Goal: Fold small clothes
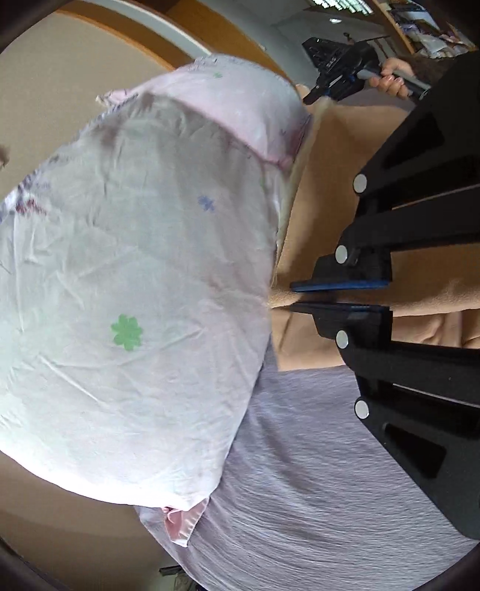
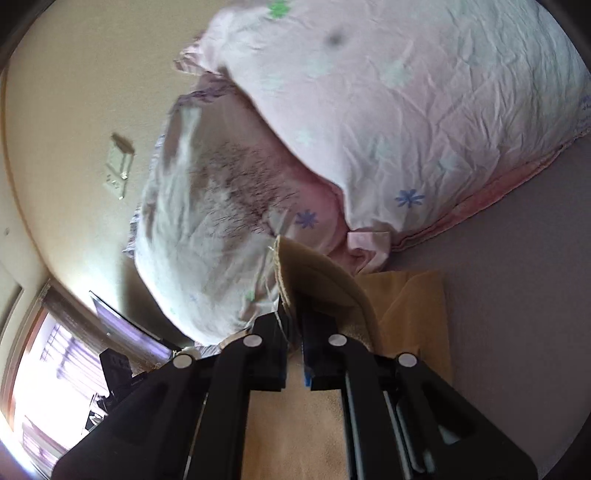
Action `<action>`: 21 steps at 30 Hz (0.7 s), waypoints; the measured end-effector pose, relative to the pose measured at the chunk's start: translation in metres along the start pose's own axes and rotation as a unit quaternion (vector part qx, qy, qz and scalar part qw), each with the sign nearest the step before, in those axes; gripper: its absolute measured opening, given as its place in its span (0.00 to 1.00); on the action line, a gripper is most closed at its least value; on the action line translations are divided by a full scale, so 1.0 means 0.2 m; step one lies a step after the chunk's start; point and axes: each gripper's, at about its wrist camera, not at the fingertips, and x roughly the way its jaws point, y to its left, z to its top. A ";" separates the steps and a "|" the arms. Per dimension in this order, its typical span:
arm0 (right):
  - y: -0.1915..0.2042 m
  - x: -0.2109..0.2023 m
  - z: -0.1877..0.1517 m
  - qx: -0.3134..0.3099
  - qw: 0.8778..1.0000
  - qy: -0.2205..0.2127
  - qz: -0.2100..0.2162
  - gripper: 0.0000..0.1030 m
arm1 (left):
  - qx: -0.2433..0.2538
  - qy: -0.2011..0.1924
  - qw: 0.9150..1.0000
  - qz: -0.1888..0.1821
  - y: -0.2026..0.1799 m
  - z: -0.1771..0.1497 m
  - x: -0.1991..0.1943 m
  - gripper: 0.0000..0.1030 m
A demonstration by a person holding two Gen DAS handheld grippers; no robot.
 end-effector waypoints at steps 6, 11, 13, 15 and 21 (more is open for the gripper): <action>-0.26 0.32 0.02 0.079 0.986 0.055 -0.137 0.07 | -0.059 0.054 0.996 0.043 0.14 0.01 0.42 0.05; -0.16 0.22 0.03 0.059 0.988 0.035 -0.136 0.70 | -0.091 0.026 0.995 -0.017 0.17 0.05 0.26 0.15; -0.06 0.13 0.00 0.021 0.994 0.024 -0.105 0.71 | -0.098 0.013 0.995 -0.027 0.18 0.03 0.13 0.59; -0.01 0.08 -0.06 0.002 0.996 0.041 -0.084 0.71 | -0.096 0.019 0.995 -0.030 0.18 -0.03 0.04 0.66; -0.13 0.04 -0.18 0.025 0.988 0.079 -0.127 0.63 | -0.105 0.109 0.987 -0.057 0.17 -0.34 -0.03 0.66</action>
